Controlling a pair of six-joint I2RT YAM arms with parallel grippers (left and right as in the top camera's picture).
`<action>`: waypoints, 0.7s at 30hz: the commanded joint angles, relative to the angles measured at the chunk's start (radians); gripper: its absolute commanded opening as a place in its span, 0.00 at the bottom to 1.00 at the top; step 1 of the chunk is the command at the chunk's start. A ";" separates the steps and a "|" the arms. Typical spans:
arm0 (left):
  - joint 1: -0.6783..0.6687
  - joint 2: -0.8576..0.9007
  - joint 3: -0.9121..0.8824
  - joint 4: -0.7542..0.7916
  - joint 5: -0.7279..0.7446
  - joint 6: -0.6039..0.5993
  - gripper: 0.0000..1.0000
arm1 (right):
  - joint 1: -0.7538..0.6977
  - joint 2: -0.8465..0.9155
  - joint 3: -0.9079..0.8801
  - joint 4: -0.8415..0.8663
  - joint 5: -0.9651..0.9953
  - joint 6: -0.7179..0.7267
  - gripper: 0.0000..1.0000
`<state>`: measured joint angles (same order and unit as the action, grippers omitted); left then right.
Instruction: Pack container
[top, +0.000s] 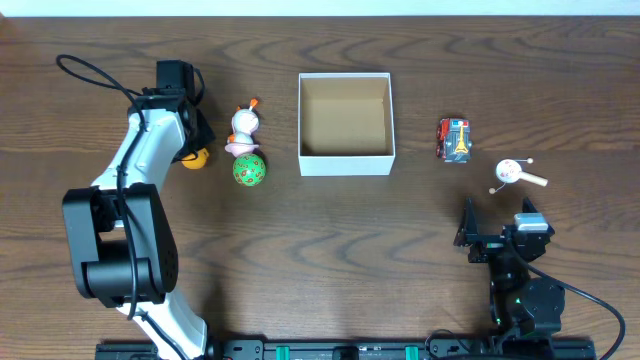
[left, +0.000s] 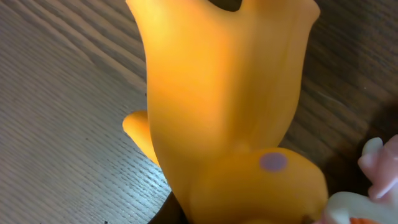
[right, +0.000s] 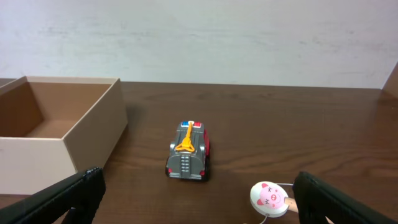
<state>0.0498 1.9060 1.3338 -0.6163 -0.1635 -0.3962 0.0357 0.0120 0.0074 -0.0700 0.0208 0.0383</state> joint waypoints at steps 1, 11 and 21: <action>0.002 0.009 0.008 0.004 -0.001 -0.002 0.06 | -0.008 -0.005 -0.002 -0.004 -0.003 0.010 0.99; -0.003 0.010 0.007 0.005 0.143 0.063 0.06 | -0.008 -0.005 -0.002 -0.004 -0.003 0.010 0.99; -0.005 0.030 0.007 0.019 0.235 0.224 0.06 | -0.008 -0.005 -0.002 -0.004 -0.003 0.010 0.99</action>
<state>0.0467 1.9099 1.3338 -0.5976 0.0444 -0.2401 0.0357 0.0120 0.0074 -0.0696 0.0208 0.0383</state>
